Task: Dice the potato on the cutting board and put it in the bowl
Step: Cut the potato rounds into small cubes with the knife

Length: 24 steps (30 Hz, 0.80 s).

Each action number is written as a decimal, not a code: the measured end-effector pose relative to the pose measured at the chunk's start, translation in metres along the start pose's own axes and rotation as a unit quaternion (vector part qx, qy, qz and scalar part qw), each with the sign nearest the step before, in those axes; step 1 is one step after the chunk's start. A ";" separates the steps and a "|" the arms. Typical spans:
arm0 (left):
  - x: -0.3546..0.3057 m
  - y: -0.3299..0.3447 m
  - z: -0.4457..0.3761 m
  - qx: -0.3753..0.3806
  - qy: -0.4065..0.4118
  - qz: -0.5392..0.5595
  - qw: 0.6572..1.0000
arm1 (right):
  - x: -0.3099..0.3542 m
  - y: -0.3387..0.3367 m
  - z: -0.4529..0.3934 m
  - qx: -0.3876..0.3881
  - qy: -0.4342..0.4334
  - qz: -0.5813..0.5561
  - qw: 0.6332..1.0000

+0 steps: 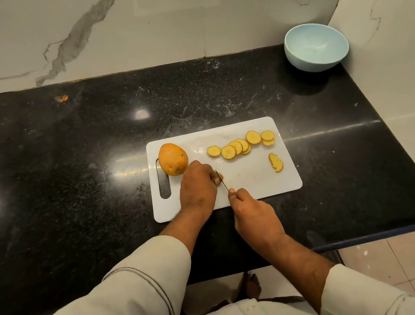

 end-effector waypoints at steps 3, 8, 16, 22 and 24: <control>0.002 0.001 0.000 -0.003 0.000 -0.005 1.000 | -0.001 0.000 0.009 0.004 0.005 -0.004 1.000; 0.000 0.001 0.001 -0.007 0.008 -0.009 1.000 | -0.002 -0.014 0.027 -0.031 0.000 -0.012 0.999; 0.004 0.003 0.002 0.000 0.000 0.013 1.000 | 0.007 -0.034 0.005 -0.100 0.004 -0.016 0.995; 0.001 -0.001 0.002 -0.012 -0.001 -0.006 1.000 | 0.013 -0.029 -0.011 -0.095 0.006 -0.011 0.995; -0.001 -0.002 0.002 -0.014 0.004 -0.014 1.000 | 0.010 -0.024 -0.013 -0.087 0.007 -0.007 0.996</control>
Point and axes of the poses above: each hand's wrist, its own z-axis away from the middle knuckle, its own y-axis out of the palm, x = y × z, the point moved 10 cm from there along -z, towards the middle knuckle, and after that the axes turned 4 degrees about -x, right-handed, at the moved point
